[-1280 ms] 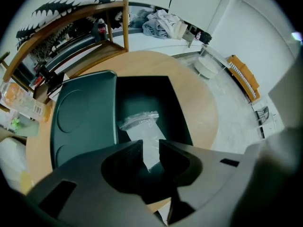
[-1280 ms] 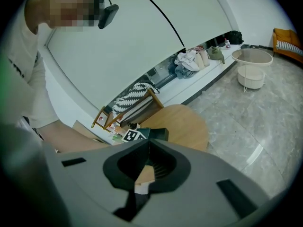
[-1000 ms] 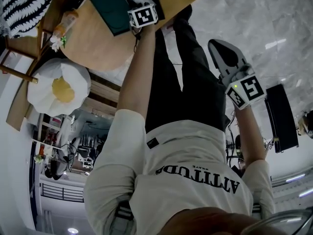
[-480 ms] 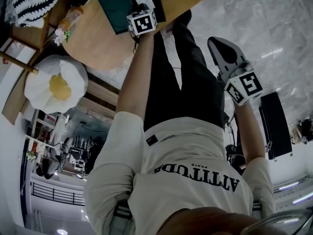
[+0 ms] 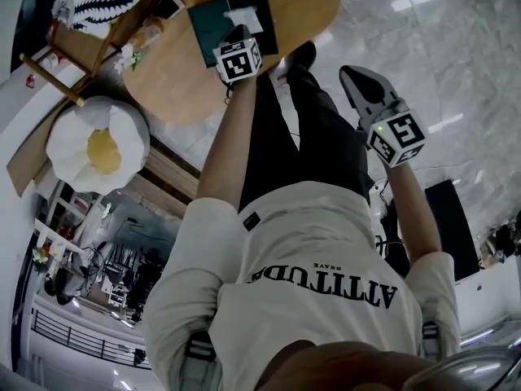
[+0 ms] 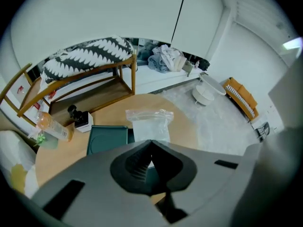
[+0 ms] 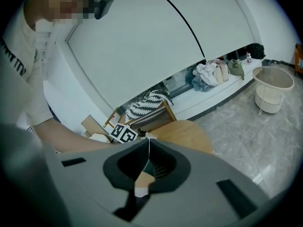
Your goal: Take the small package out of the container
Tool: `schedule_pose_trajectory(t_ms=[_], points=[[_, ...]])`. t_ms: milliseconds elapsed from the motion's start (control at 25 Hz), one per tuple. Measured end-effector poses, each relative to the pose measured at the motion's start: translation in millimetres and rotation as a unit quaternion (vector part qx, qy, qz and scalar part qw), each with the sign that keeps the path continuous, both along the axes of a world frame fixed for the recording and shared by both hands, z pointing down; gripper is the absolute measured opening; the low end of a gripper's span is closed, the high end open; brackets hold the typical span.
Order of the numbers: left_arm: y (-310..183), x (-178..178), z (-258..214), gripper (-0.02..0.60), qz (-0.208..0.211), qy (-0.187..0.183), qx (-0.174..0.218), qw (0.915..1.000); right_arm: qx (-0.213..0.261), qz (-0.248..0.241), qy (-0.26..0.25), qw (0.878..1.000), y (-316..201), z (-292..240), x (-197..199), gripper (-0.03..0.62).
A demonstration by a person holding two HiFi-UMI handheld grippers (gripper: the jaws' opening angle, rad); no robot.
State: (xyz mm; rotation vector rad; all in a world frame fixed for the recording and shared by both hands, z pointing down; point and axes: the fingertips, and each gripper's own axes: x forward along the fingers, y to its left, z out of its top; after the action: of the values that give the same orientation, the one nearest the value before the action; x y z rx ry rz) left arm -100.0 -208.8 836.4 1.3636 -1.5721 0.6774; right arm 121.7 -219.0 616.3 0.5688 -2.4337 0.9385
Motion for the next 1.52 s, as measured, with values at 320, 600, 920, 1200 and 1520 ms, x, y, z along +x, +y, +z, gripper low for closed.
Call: schedule_pose_trajectory(t_ms=[320, 600, 920, 1200, 1520], points=[[-3.2, -7.8, -121.2, 0.021, -0.041, 0.008, 0.086, 0.9954, 0.043, -0.063, -0.008, 0.997, -1.7, -52.3, -15.5, 0.021], [14.6, -41.6, -219.7, 0.021, -0.081, -0.006, 0.170, 0.9820, 0.094, -0.095, -0.026, 0.991, -17.4, -101.5, -37.6, 0.021], [65.8, -94.9, -320.7, 0.021, -0.117, -0.033, 0.237, 0.9639, 0.119, -0.131, -0.042, 0.983, 1.1, -139.4, -70.3, 0.021], [136.6, -112.7, -390.2, 0.021, -0.124, -0.049, 0.292, 0.9470, 0.140, -0.133, -0.059, 0.979, 42.6, -166.7, -91.4, 0.021], [241.7, -109.6, -433.1, 0.021, -0.115, -0.063, 0.317, 0.9393, 0.179, -0.147, -0.068, 0.970, 124.1, -205.5, -100.6, 0.021]])
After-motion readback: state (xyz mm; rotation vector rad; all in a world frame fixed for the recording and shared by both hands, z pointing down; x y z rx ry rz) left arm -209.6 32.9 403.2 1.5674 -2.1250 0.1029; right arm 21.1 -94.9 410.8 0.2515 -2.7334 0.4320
